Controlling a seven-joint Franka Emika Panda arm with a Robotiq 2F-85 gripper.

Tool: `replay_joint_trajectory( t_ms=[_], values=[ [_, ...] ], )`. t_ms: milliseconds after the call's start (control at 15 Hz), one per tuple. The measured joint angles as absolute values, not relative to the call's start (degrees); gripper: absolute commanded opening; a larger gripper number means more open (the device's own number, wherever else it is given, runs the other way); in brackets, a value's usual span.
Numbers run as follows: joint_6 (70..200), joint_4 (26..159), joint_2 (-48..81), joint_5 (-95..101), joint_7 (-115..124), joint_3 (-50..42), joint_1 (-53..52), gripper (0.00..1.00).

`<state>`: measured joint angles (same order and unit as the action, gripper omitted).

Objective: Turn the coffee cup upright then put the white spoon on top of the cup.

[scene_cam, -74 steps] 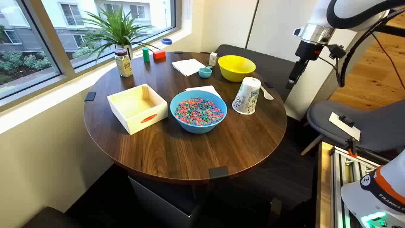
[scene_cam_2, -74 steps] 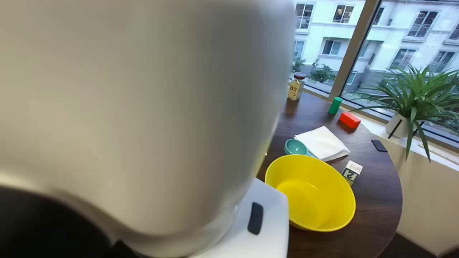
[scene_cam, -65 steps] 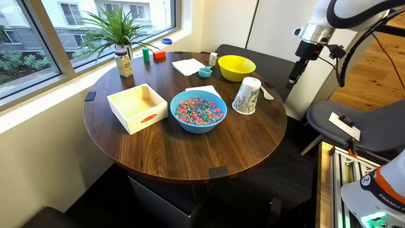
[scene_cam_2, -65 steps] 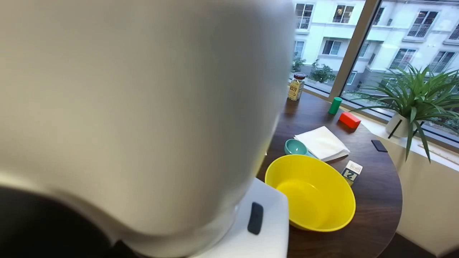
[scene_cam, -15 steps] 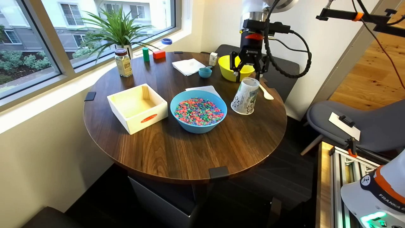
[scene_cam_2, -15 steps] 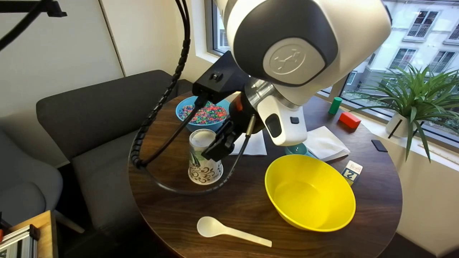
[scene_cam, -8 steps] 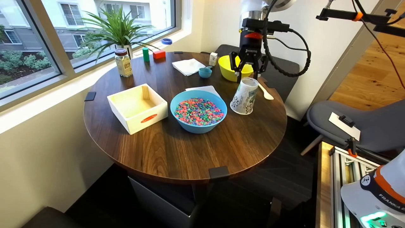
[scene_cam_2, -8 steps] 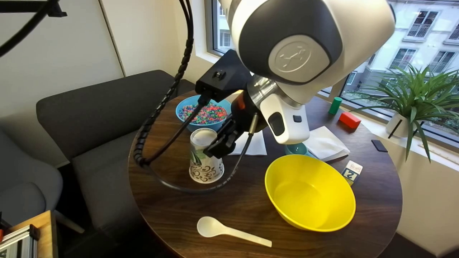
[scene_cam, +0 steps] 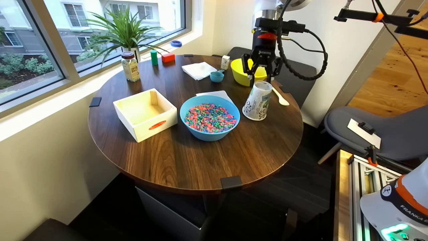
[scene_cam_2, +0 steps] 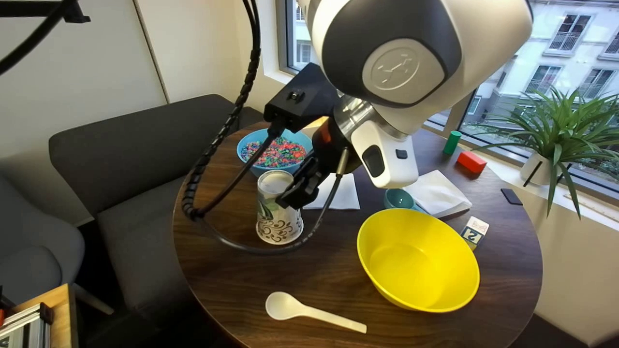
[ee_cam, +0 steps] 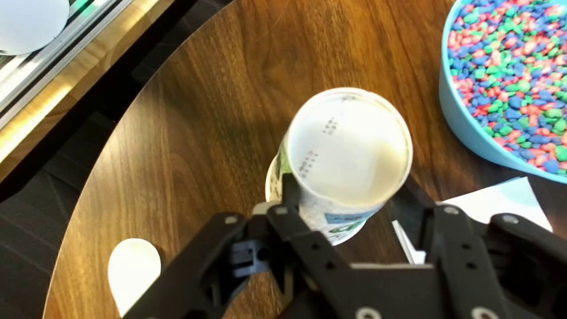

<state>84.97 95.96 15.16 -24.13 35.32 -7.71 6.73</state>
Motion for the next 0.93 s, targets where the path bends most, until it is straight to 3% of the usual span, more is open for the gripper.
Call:
replay_joint_trajectory(
  t_ms=[533, 933],
  values=[
    [85.7, 97.0, 10.1, -15.7, 39.6, -6.2, 2.1, 0.45],
    [93.6, 101.8, 5.4, -5.1, 43.9, -3.7, -0.9, 0.42]
  ],
)
